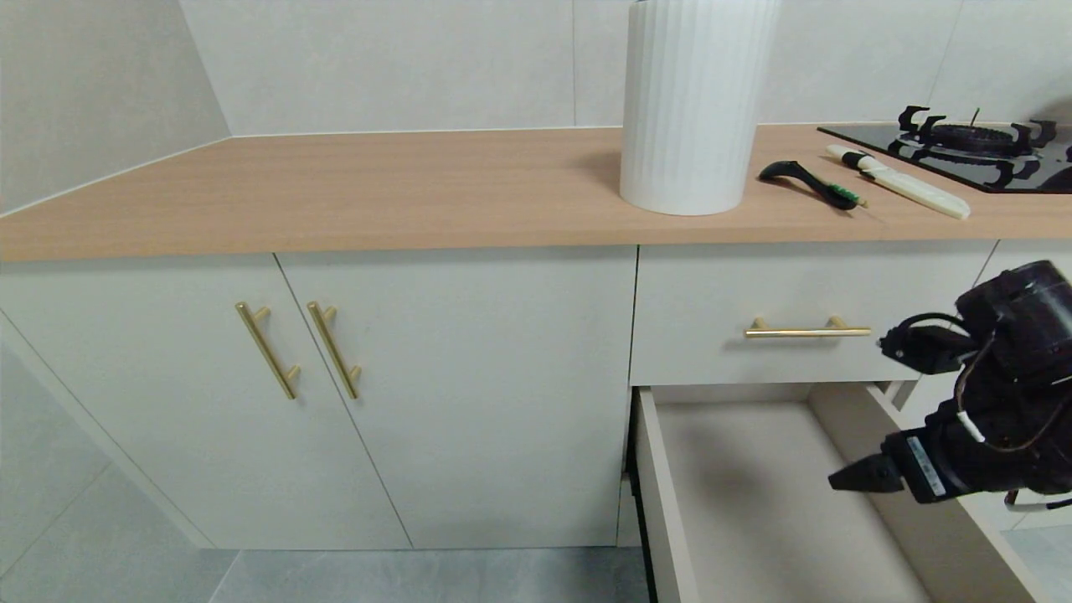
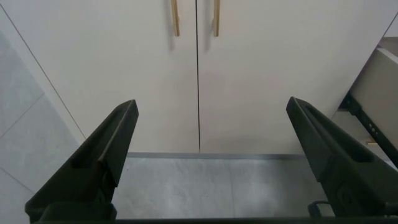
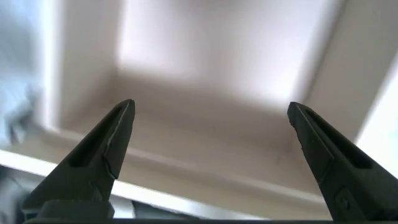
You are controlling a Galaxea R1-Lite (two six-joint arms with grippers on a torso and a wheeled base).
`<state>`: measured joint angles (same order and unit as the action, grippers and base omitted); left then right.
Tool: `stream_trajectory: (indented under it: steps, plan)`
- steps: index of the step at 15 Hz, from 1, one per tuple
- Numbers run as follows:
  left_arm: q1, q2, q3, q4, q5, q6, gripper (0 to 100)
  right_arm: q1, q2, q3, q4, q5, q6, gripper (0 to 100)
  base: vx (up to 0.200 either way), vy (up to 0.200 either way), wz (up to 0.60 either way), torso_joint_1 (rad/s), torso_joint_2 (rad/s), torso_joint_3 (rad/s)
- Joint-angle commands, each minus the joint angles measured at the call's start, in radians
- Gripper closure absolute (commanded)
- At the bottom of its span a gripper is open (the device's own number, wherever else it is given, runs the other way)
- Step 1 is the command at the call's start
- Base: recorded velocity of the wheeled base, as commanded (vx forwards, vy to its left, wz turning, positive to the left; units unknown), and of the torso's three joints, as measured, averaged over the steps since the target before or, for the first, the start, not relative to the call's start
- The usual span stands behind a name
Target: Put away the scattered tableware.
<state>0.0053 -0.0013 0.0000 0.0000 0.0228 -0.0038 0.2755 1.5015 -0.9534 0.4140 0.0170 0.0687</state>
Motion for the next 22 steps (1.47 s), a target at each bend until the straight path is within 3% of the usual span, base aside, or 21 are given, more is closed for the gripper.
stream_trajectory:
  steps: [1, 11, 22]
  plan:
    - [0.001, 0.001, 0.000, 0.000, 0.000, -0.001, 0, -0.004, -0.098, -0.122, 0.040, 0.011, 0.011, 0, 0.000, 0.000, 0.00, 0.000, 0.00, 0.000]
    - [0.001, 0.001, 0.000, 0.000, 0.000, -0.001, 0, -0.025, -0.119, -0.022, -0.170, 0.015, 0.005, 0, 0.000, 0.000, 0.00, 0.002, -0.01, -0.003]
    - [0.001, 0.001, 0.000, 0.000, 0.000, -0.001, 0, -0.025, -0.090, -0.018, -0.195, 0.014, 0.006, 0, 0.000, 0.000, 0.00, 0.119, -0.41, -0.294]
